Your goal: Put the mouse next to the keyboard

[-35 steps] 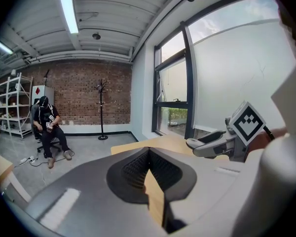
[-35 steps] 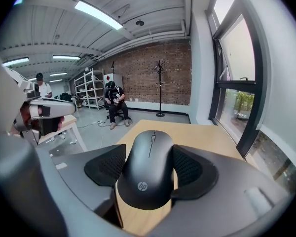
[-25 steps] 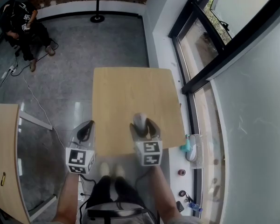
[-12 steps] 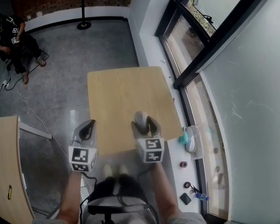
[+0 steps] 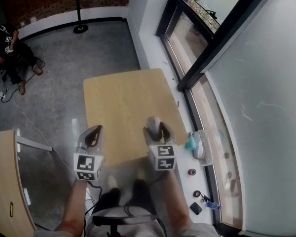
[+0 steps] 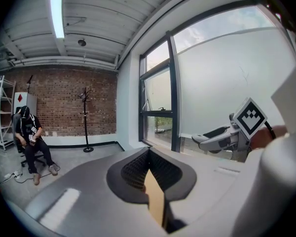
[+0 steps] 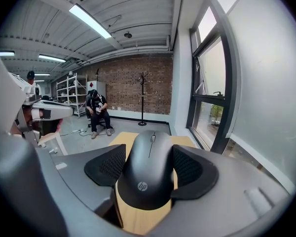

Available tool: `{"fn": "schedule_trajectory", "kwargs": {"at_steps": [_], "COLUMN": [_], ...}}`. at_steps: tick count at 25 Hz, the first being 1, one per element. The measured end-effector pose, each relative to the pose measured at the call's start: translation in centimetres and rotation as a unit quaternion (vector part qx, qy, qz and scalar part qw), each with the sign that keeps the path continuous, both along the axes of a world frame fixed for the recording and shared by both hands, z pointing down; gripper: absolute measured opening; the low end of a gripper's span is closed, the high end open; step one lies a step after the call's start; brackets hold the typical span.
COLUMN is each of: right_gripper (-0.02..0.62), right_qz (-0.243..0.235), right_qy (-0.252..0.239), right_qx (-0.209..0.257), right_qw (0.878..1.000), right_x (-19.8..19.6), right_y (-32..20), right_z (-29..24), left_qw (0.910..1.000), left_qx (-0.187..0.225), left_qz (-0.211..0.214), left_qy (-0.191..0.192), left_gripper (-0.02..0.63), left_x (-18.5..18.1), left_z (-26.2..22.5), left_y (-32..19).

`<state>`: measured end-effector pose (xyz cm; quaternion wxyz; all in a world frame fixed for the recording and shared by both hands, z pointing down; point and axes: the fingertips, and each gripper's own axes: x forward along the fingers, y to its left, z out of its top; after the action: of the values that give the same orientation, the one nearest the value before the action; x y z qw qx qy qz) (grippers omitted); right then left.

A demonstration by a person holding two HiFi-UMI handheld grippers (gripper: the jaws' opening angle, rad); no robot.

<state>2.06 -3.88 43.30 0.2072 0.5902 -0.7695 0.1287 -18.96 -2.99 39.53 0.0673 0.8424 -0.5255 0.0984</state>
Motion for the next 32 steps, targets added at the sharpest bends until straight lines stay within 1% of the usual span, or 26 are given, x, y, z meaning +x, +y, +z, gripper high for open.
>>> {"fn": "schedule_trajectory", "kwargs": {"at_steps": [8, 13, 17, 26, 32], "right_gripper": [0.316, 0.316, 0.316, 0.316, 0.314], "right_qz": [0.003, 0.0, -0.007, -0.03, -0.036], "right_qy": [0.001, 0.003, 0.002, 0.017, 0.024], "right_qx": [-0.016, -0.028, -0.038, -0.072, -0.081], "right_qw": [1.0, 1.0, 0.999, 0.997, 0.996], "right_x": [5.3, 7.8, 9.2, 11.4, 13.3], "right_y": [-1.2, -2.0, -2.8, -4.3, -5.6], "right_z": [2.0, 3.8, 5.4, 10.1, 13.2], "left_qw": [0.9998, 0.9994, 0.9988, 0.9973, 0.9957], "left_qx": [-0.014, -0.031, -0.044, -0.065, -0.084], "left_qz": [-0.007, -0.011, -0.02, -0.031, -0.036], "left_qy": [-0.011, -0.012, -0.012, -0.01, -0.015], "left_gripper": [-0.002, -0.002, -0.002, -0.002, -0.002], "left_x": [3.6, 5.6, 6.8, 8.7, 10.4], "left_z": [1.4, 3.3, 4.9, 8.1, 10.7], "left_y": [-1.0, -1.3, -1.8, -2.5, -3.3]}}
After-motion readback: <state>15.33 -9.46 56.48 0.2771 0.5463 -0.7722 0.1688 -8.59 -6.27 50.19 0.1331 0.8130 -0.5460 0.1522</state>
